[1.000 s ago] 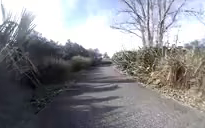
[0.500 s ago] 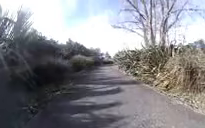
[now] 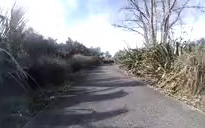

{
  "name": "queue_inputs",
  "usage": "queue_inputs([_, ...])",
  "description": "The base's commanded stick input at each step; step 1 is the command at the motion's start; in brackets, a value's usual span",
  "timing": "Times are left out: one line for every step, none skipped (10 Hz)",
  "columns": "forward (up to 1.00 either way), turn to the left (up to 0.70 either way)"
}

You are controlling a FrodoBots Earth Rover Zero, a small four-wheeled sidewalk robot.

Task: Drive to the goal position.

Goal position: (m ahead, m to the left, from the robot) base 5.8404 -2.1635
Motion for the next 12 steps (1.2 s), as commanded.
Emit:
queue_inputs([0.45,0.00])
queue_inputs([0.45,0.00])
queue_inputs([0.45,0.00])
queue_inputs([0.45,0.00])
queue_inputs([0.45,0.00])
queue_inputs([0.45,0.00])
queue_inputs([0.45,-0.27])
queue_inputs([0.45,-0.27])
queue_inputs([0.45,-0.27])
queue_inputs([0.45,-0.27])
queue_inputs([0.45,-0.27])
queue_inputs([0.45,-0.27])
